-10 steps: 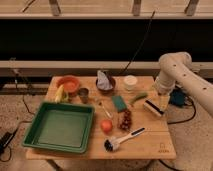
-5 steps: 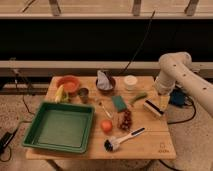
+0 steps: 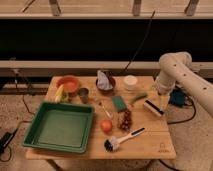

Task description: Place grapes in paper cup

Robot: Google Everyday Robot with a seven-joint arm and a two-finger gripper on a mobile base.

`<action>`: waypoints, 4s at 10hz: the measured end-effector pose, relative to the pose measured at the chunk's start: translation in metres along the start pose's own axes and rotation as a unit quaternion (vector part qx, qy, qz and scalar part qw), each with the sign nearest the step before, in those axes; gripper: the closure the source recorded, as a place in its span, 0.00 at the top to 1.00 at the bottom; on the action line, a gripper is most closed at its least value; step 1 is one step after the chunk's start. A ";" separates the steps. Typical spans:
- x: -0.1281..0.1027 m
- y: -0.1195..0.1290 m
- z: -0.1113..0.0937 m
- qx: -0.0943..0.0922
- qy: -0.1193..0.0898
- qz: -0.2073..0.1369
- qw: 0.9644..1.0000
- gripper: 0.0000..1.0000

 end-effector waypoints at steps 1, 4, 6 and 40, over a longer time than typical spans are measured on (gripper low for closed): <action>-0.003 0.001 0.009 0.010 -0.015 -0.001 1.000 0.80; -0.026 0.017 0.045 0.029 -0.055 -0.021 0.998 0.80; -0.040 0.027 0.058 0.034 -0.073 -0.033 0.996 0.80; -0.120 0.037 0.138 -0.021 -0.157 -0.081 0.984 0.20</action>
